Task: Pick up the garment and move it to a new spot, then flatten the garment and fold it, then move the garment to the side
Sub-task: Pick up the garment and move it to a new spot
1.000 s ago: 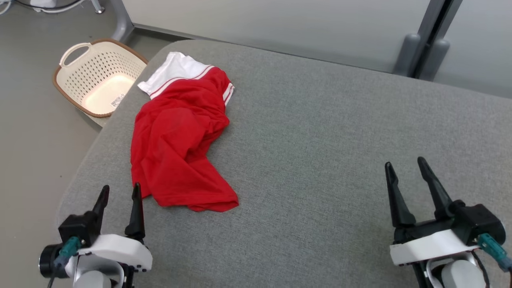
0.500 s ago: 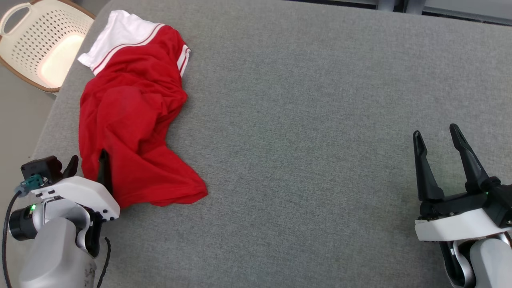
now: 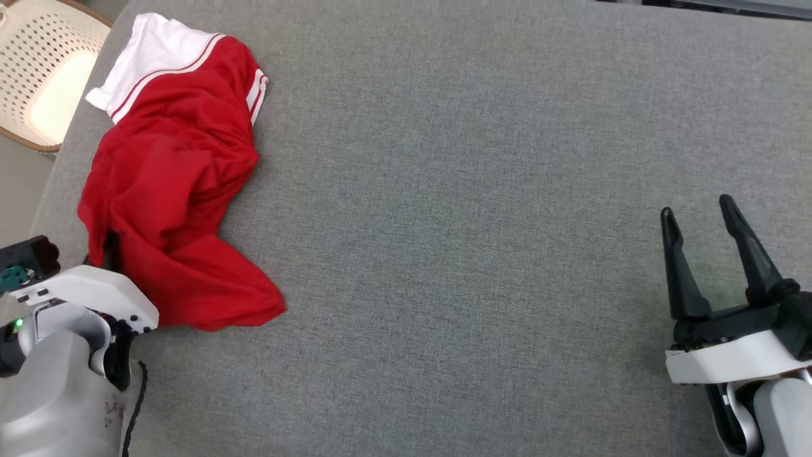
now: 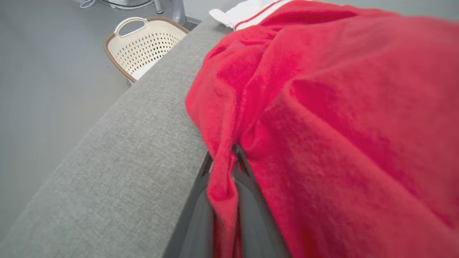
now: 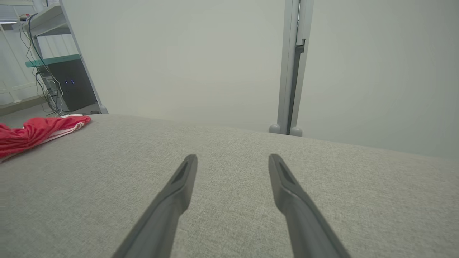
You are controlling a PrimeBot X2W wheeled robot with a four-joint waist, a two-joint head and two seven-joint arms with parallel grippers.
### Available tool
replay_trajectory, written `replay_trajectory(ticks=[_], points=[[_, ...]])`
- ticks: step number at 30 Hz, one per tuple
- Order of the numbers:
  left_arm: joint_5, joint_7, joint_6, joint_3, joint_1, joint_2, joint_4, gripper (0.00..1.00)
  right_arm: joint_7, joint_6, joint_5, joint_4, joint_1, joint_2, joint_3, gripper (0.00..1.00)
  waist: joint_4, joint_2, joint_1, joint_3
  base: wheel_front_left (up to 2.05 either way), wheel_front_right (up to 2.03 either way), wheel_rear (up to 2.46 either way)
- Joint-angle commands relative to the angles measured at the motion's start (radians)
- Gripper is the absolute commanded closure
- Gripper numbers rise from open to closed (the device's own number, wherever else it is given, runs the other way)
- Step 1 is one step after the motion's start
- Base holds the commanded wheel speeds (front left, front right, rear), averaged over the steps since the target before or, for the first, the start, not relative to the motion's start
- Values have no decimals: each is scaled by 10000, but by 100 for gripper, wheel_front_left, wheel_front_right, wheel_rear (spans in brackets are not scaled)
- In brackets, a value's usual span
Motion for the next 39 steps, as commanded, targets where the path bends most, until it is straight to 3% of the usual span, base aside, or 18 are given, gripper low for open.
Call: replay_trajectory(ticks=[1, 8, 11, 15, 21, 25, 33, 36, 39], points=[[48, -530, -61, 36, 41, 187, -161, 100, -82, -4, 11, 129, -22, 86, 58, 0, -69, 0, 0, -291, 0, 0, 0], [226, -1086, -163, 231, 462, 334, -2283, 100, -210, -4, 97, 612, 175, 484, 91, 0, -173, 0, 0, -1224, 0, 0, 0], [548, -1086, -146, 377, 1155, 222, -4336, 100, -263, -4, 147, 814, 253, 660, 103, 0, -293, 0, 0, -1665, 0, 0, 0], [891, -1091, -152, 416, 1816, 48, -6642, 100, -294, -4, 192, 1037, 258, 896, 151, 0, -598, 0, 0, -2174, 0, 0, 0], [1164, -548, -106, -36, 2161, 68, -8498, 100, -289, -4, 246, 955, 242, 1204, 157, 0, -1325, 0, 0, -2425, 0, 0, 0], [1228, 86, -7, -263, 2079, 65, -9299, 100, -291, -4, 273, 880, 182, 1355, 152, 0, -1953, 0, 0, -2363, 0, 0, 0], [1521, 843, 17, -837, 1778, 148, -9600, 100, -275, -2, 373, 703, -74, 1631, -32, 0, -3515, 0, 0, -2121, 0, 0, 0], [1593, 1141, -69, -1319, 1471, -22, -9549, 100, -273, -4, 444, 633, -172, 1699, -54, 0, -4107, 0, 0, -1972, 0, 0, 0], [1382, 1301, -137, -1921, 1107, -555, -9377, 100, -273, -4, 528, 569, -231, 1759, -123, 0, -4626, 0, 0, -1803, 0, 0, 0]])
